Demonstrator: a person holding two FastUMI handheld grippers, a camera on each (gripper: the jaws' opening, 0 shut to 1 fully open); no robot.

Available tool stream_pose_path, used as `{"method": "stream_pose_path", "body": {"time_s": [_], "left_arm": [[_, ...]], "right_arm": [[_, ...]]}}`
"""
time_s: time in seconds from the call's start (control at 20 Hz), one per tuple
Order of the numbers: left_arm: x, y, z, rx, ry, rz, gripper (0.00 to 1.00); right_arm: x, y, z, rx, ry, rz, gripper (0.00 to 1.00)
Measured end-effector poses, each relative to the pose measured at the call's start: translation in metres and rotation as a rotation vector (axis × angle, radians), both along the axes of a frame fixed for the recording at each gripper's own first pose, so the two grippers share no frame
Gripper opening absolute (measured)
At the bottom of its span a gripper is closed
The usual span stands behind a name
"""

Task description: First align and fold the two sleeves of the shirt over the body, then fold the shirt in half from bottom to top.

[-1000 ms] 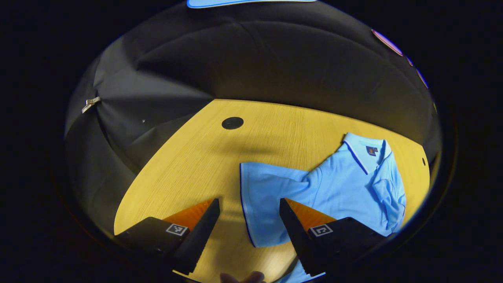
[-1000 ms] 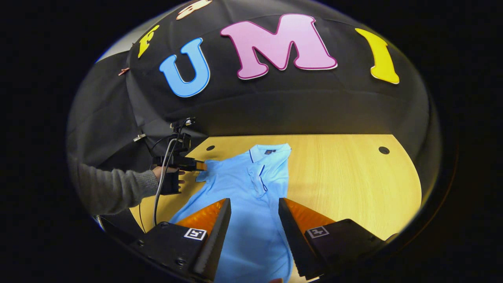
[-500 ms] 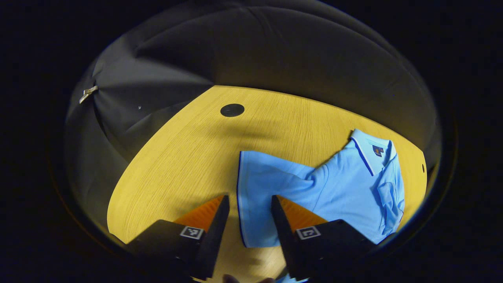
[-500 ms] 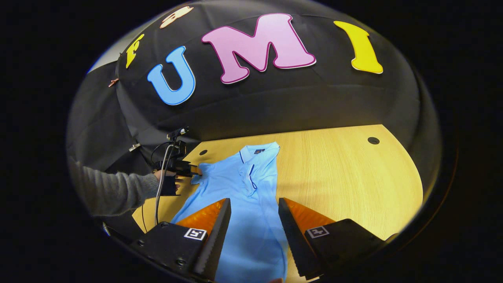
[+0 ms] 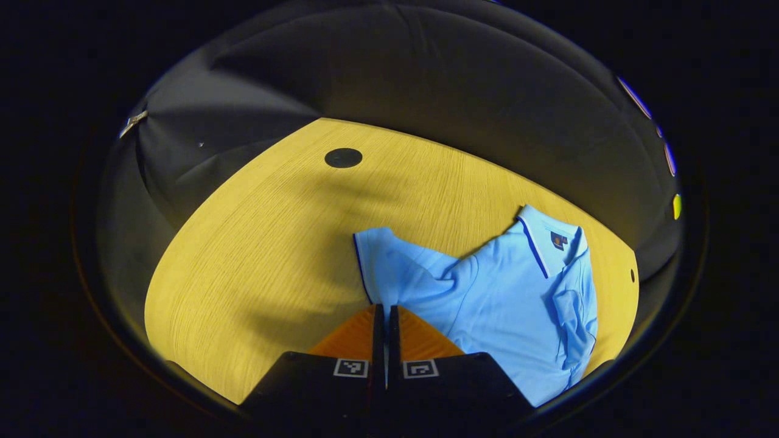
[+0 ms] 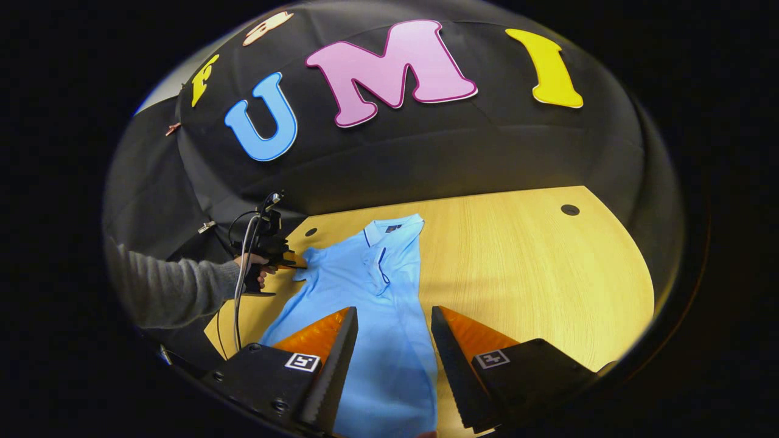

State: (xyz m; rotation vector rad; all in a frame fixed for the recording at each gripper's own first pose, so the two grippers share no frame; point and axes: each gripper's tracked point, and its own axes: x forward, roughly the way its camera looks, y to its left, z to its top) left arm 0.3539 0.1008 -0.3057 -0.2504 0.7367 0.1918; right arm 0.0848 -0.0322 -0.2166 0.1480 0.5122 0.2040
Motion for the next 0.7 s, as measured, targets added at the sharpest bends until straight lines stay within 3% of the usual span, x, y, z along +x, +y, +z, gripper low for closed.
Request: {"method": "stream_pose_path", "body": {"time_s": [0.3,0.4,0.45,0.7], "left_arm": [[-0.002,-0.003,0.004,0.067,0.008,0.018,0.06],[0.000,-0.009,0.015,0.071,-0.031,0.016,0.02],[0.002,-0.015,0.025,0.071,-0.062,0.005,0.06],[0.000,-0.056,0.069,0.047,-0.197,-0.080,0.06]], "right_arm": [[-0.005,-0.009,0.002,-0.002,-0.002,-0.011,0.77],[-0.005,-0.011,0.002,-0.003,-0.003,-0.013,0.77],[-0.006,-0.011,0.002,-0.001,-0.003,-0.014,0.77],[-0.005,-0.013,0.003,0.006,-0.008,-0.022,0.77]]}}
